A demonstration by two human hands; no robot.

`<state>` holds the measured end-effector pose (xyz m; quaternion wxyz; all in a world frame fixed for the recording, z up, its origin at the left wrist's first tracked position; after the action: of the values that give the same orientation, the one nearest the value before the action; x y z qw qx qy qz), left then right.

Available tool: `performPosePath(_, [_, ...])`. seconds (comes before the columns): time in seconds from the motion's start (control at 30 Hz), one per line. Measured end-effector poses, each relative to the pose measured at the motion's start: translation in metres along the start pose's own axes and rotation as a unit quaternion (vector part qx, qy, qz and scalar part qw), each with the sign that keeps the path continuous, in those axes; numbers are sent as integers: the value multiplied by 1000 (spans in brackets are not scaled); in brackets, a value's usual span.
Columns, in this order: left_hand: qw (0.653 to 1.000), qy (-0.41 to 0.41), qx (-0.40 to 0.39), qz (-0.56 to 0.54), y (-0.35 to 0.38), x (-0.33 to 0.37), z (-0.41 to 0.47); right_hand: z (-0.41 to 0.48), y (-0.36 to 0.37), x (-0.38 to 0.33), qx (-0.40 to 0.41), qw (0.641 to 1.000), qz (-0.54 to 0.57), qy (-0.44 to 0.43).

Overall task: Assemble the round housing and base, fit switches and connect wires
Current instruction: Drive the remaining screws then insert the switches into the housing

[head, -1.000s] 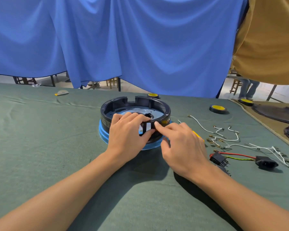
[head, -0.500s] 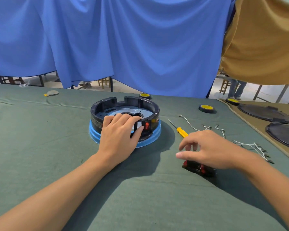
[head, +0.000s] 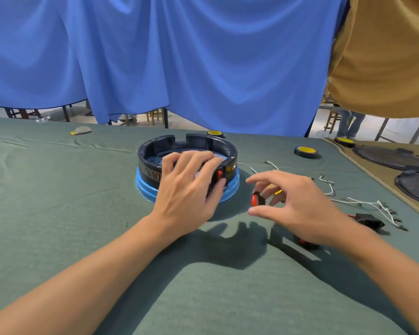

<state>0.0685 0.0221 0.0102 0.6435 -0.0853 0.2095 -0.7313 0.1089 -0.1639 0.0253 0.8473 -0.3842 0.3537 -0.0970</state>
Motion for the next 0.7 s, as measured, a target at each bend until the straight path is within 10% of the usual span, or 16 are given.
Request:
performPosePath(0.2, [990, 83, -16, -115, -4, 24, -1, -8, 25, -16, 183, 976, 7, -115])
performPosePath(0.7, [989, 50, -27, -138, -3, 21, 0, -12, 30, -15, 222, 964, 59, -133])
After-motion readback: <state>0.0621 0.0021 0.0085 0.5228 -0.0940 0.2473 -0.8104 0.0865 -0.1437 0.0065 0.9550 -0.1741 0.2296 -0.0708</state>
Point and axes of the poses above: each hand's wrist, its own z-axis towards the middle knuckle, its own y-axis out of the palm, x = y × z, the point moved 4 cm from there along z, towards the middle knuckle, and after that the axes turned 7 degrees about z, right-handed, at the moved point
